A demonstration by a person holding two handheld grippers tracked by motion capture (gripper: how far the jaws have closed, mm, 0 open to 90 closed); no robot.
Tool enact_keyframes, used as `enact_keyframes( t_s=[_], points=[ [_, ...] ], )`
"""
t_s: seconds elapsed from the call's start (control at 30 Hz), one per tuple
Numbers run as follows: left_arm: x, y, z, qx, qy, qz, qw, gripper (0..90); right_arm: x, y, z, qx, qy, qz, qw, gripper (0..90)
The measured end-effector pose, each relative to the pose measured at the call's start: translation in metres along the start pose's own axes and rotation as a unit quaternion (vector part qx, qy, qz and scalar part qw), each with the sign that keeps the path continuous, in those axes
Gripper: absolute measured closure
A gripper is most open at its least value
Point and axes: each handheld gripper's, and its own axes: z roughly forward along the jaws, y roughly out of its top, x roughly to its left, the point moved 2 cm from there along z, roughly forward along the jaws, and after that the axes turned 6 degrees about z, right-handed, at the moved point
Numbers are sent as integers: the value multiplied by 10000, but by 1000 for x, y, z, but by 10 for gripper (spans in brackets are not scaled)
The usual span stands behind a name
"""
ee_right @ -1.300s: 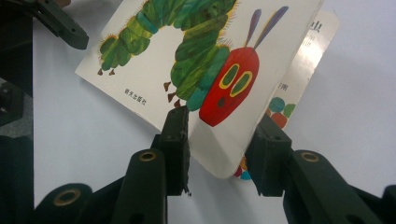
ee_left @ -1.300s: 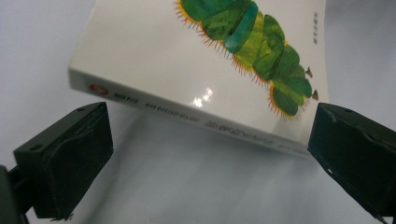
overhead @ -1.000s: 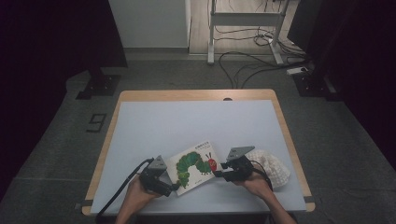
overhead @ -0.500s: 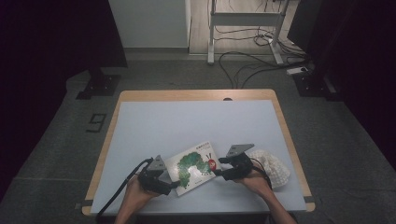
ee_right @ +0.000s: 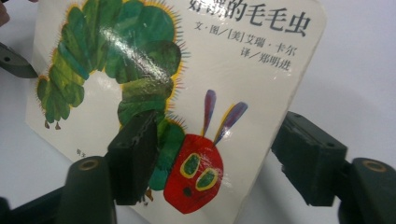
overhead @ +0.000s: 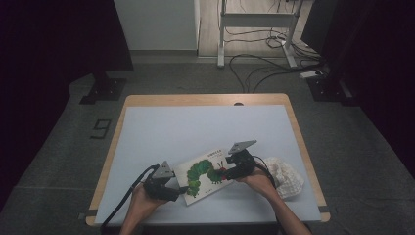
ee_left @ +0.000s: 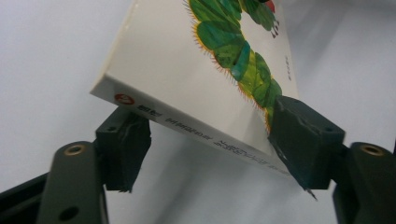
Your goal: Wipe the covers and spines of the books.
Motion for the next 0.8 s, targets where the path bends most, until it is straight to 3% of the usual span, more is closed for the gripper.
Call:
enact_keyframes(
  t_s=[0.2, 0.8],
  points=[
    [1, 7, -7, -66, 11, 7, 10000, 409, -1, 3, -7, -175, 42, 118, 9998, 385],
    [8, 23, -28, -182, 252, 77, 9995, 633, 7, 14, -24, -536, -131, -40, 9985, 503]
  ],
)
